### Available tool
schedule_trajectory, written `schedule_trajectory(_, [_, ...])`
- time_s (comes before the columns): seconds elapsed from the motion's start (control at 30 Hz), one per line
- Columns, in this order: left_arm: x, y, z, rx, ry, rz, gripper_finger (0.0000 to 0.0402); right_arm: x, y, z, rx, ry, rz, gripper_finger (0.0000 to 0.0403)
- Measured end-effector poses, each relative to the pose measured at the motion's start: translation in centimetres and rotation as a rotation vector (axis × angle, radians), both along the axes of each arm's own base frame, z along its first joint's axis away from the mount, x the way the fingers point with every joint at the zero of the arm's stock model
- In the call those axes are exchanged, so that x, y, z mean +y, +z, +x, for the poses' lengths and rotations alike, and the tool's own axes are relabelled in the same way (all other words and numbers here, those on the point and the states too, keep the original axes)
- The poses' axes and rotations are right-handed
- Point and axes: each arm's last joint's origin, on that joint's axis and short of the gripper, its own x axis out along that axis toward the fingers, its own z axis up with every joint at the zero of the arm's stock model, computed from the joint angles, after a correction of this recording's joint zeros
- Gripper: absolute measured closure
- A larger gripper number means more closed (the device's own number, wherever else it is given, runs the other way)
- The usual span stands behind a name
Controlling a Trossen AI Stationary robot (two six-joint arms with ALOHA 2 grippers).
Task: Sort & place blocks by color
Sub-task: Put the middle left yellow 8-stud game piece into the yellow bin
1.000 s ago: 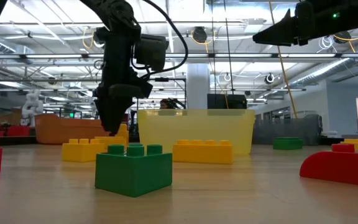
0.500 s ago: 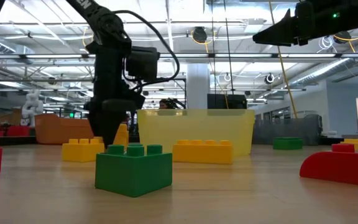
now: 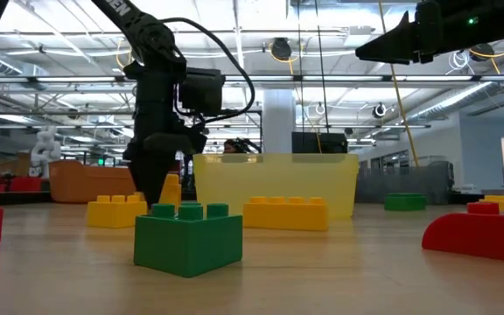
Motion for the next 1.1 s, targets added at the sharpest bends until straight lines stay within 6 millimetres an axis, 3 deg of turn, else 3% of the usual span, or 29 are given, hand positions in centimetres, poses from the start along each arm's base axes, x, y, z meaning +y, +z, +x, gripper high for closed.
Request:
schedule_trajectory(0.2, [0.8, 1.5, 0.0, 0.069, -0.006, -0.061, 0.0260, 0.0, 0.0, 0.0, 0.005, 0.000, -0.007, 0.0156])
schedule_trajectory(0.47, [0.8, 7.6, 3.1, -0.085, -0.089, -0.020, 0.0260, 0.0, 0.0, 0.0, 0.014, 0.001, -0.024, 0.0156])
schedule_trajectory(0.67, [-1.0, 11.2, 5.1, -0.210, -0.153, 0.025, 0.0260, 0.0, 0.0, 0.0, 0.014, 0.001, -0.024, 0.0156])
schedule_trajectory(0.93, [-5.5, 11.9, 6.8, -0.332, -0.258, 0.057, 0.0260, 0.0, 0.0, 0.0, 0.012, 0.001, -0.022, 0.0156])
schedule_trajectory(1.1, [-6.9, 11.8, 6.9, -0.325, -0.270, 0.078, 0.0260, 0.0, 0.1, 0.0, -0.004, 0.001, -0.011, 0.0156])
